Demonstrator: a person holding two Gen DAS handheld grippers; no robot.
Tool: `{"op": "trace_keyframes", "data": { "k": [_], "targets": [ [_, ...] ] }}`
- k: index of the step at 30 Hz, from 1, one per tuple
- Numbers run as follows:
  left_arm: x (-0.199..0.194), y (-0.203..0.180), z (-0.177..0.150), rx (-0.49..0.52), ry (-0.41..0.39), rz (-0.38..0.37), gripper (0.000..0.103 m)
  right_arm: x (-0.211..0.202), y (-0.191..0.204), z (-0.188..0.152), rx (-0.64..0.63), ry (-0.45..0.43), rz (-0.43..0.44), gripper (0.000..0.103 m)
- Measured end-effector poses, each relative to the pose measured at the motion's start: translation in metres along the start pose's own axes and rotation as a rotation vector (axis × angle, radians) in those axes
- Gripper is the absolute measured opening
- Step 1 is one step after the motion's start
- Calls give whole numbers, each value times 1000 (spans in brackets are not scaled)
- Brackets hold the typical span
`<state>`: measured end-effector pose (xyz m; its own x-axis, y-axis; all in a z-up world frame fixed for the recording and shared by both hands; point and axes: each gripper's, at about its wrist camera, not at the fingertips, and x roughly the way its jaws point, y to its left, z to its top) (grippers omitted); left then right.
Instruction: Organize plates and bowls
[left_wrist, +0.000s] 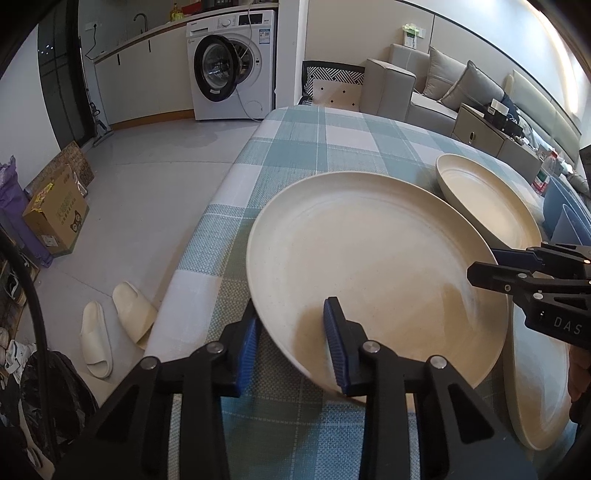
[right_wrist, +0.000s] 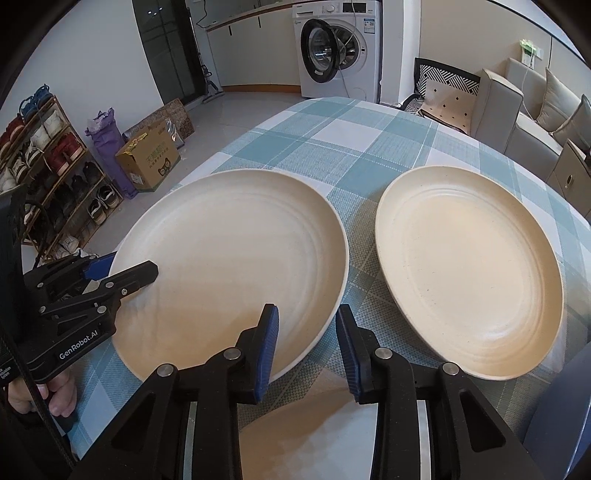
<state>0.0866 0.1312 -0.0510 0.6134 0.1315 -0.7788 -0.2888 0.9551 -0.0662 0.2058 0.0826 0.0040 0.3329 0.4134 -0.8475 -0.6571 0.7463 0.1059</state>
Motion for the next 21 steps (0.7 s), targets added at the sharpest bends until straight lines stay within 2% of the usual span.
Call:
{"op": "trace_keyframes", "data": {
  "k": [21],
  "targets": [
    [-28, -5, 9, 5, -74, 5, 33, -37, 7, 0, -24, -100, -14, 33]
  ]
}}
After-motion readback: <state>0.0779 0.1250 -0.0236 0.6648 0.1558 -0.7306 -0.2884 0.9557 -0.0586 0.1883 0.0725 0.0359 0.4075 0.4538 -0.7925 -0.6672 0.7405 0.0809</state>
